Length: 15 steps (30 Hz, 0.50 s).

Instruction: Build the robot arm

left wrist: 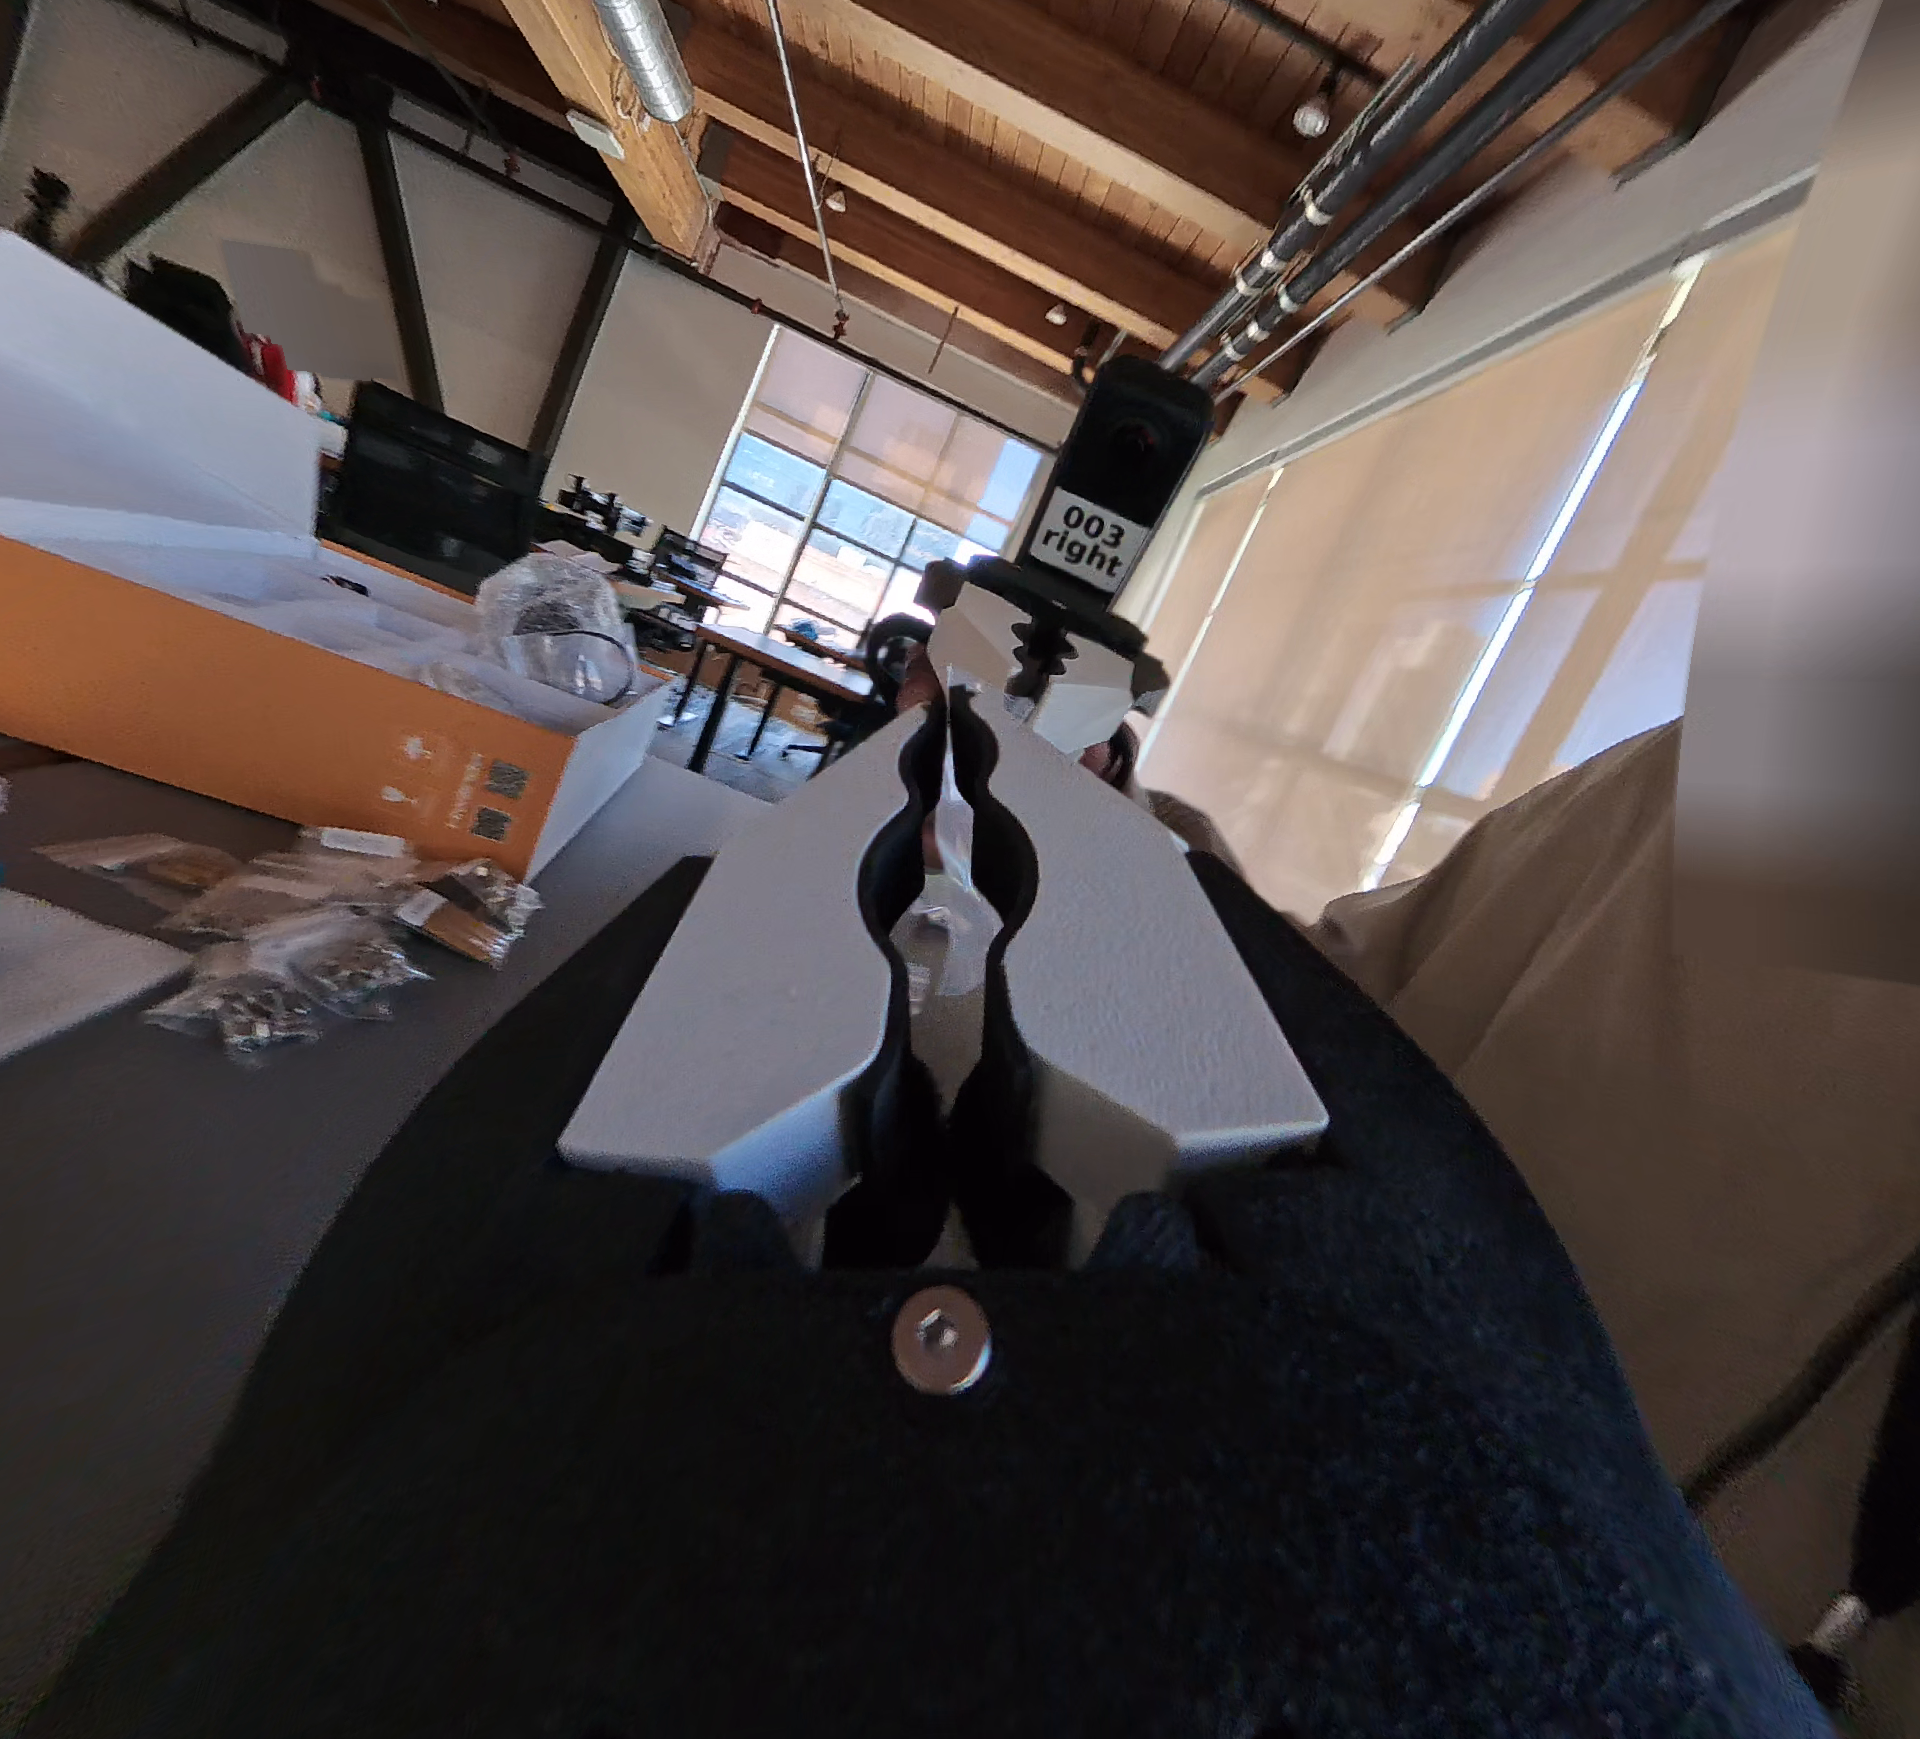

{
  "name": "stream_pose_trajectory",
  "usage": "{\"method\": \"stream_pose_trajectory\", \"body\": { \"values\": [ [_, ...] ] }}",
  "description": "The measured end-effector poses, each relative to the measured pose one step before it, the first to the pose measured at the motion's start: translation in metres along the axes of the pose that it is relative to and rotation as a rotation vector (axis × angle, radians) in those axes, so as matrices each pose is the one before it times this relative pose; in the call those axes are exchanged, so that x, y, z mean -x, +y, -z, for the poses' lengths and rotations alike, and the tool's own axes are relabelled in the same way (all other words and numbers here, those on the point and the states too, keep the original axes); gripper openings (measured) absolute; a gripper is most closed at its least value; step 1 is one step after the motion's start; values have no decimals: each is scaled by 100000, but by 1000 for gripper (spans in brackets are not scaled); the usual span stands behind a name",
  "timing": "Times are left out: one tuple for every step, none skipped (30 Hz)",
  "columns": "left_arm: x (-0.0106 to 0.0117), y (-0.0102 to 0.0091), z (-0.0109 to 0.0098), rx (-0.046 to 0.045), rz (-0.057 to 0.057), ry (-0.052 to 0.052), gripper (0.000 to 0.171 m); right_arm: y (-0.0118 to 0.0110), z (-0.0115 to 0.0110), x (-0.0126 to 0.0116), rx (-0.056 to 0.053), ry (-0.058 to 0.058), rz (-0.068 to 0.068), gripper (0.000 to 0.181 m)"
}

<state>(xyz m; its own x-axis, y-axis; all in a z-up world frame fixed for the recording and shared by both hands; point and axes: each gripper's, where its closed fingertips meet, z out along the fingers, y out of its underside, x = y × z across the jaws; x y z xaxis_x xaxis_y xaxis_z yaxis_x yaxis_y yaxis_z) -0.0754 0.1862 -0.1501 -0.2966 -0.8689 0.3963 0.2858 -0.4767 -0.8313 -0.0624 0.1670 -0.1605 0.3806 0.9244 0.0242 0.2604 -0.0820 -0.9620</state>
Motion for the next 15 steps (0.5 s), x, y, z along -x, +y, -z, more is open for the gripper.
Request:
{"method": "stream_pose_trajectory", "body": {
  "values": [
    [-18,-96,70,-948,3751,1338,0,-73,63,-208,173,1852,1426,0],
    [-41,-62,8,-1098,2657,1143,0,-42,-25,-39,380,867,951,0],
    [51,46,-51,-455,1386,248,0,-48,-119,125,400,-85,632,0],
    [104,139,-55,473,412,-320,0,28,-184,169,666,-421,224,0],
    [-18,79,-44,517,14,255,0,8,-160,155,424,-511,-146,0],
    [-61,-77,48,-245,-219,344,0,62,-107,-141,639,1159,18,0],
    [60,-140,114,-243,-657,-593,0,93,13,-373,710,2589,582,0],
    [33,-102,157,340,-779,-446,0,-49,141,-253,-655,1338,-21,0],
    [-88,-66,135,632,-488,321,0,-137,192,-191,-1290,249,-1347,0],
    [-86,78,6,1006,-649,60,0,-66,150,-186,-915,-28,-1546,0],
    [-77,118,-87,676,-980,-205,0,39,83,-139,-303,-29,-841,0],
    [-137,43,-100,21,-298,416,0,70,72,-224,-151,875,-348,0],
    [-120,53,-87,145,181,618,0,42,62,-195,-263,929,-381,0],
    [-43,69,-60,441,-507,48,0,-10,78,28,-453,-382,-349,0],
    [11,100,-15,905,-1334,-582,0,-44,112,-28,-703,99,-74,0]
  ]
}}
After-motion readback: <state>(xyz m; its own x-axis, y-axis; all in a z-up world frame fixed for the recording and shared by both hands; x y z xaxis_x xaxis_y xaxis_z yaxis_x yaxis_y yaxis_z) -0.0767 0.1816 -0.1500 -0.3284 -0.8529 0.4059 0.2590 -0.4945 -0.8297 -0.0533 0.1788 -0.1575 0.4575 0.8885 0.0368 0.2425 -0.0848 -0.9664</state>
